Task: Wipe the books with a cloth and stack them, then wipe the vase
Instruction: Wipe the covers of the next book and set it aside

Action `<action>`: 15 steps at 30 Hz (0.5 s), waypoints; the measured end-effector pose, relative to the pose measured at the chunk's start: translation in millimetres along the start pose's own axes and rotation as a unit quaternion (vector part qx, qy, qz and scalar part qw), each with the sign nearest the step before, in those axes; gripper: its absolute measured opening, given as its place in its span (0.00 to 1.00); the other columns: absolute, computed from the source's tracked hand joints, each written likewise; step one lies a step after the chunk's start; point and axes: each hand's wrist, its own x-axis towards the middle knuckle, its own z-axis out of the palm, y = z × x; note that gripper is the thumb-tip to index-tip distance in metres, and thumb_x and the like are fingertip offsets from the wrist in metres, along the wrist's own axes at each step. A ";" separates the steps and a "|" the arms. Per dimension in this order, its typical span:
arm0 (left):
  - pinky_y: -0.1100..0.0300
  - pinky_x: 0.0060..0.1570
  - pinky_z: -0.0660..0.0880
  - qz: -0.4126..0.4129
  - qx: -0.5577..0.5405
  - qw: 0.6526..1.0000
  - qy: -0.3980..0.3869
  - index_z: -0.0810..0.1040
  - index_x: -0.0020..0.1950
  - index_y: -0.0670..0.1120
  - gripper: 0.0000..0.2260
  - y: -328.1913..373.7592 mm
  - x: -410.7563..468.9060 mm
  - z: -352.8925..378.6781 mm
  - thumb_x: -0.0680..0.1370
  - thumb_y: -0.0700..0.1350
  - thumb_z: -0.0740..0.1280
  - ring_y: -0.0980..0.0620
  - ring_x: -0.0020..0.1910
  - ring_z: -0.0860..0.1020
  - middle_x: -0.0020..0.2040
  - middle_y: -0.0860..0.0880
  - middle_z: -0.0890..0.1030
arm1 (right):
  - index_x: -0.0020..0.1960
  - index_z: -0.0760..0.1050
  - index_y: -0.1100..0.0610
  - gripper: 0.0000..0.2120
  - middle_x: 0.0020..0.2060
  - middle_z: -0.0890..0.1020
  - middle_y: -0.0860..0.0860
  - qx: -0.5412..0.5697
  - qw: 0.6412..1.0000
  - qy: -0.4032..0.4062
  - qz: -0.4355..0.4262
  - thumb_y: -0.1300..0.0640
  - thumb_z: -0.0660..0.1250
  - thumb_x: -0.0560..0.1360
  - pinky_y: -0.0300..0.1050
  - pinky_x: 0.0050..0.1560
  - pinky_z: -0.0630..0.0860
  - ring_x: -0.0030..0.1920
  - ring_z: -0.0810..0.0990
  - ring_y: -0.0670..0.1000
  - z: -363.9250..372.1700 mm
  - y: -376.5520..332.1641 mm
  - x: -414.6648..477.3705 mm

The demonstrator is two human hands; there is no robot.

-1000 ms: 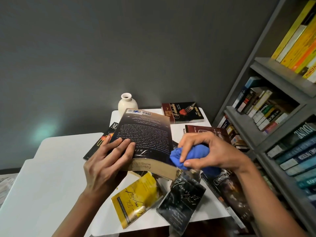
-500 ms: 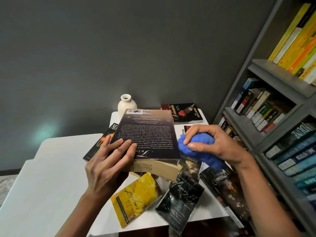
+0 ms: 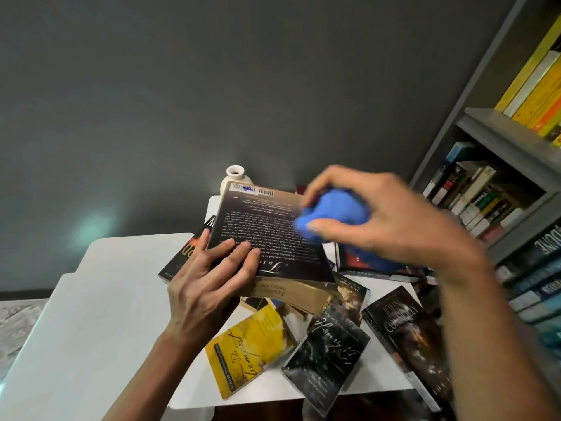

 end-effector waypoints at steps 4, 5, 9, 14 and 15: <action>0.41 0.65 0.71 0.001 -0.018 1.000 0.015 0.76 0.51 0.44 0.05 0.9 -0.2 0.9 0.80 0.41 0.61 0.44 0.52 0.78 0.43 0.43 0.85 | 0.54 0.77 0.56 0.12 0.51 0.79 0.46 0.101 0.987 -0.090 -0.086 0.56 0.73 0.73 0.42 0.56 0.74 0.54 0.78 0.47 57.6 6.4 15.8; 0.40 0.64 0.72 0.001 -0.021 1.000 0.015 0.76 0.51 0.44 0.04 1.2 -1.2 0.2 0.80 0.41 0.62 0.44 0.52 0.78 0.44 0.43 0.85 | 0.53 0.78 0.58 0.11 0.50 0.78 0.48 0.124 0.984 -0.090 -0.093 0.58 0.74 0.72 0.42 0.56 0.74 0.53 0.78 0.48 61.6 13.4 13.6; 0.37 0.60 0.73 0.002 -0.029 1.000 0.008 0.78 0.57 0.42 0.09 2.8 -8.0 0.7 0.77 0.40 0.67 0.45 0.54 0.79 0.53 0.44 0.83 | 0.48 0.82 0.60 0.09 0.46 0.78 0.51 0.173 0.977 -0.105 -0.068 0.64 0.76 0.68 0.41 0.52 0.73 0.48 0.78 0.49 54.2 42.8 -3.5; 0.37 0.57 0.75 -0.021 -0.025 0.999 0.015 0.77 0.56 0.43 0.12 3.9 -10.0 2.1 0.74 0.40 0.71 0.46 0.54 0.79 0.49 0.43 0.85 | 0.45 0.82 0.55 0.07 0.43 0.79 0.47 0.120 0.989 -0.080 -0.014 0.61 0.77 0.68 0.45 0.49 0.75 0.45 0.79 0.50 48.3 64.2 -9.1; 0.38 0.60 0.74 -0.022 -0.030 0.999 0.014 0.77 0.56 0.42 0.09 5.7 -9.1 2.5 0.77 0.40 0.69 0.46 0.53 0.78 0.49 0.43 0.85 | 0.45 0.82 0.54 0.07 0.44 0.79 0.47 0.131 0.988 -0.077 -0.026 0.60 0.77 0.68 0.45 0.49 0.76 0.46 0.79 0.50 52.4 57.5 -7.5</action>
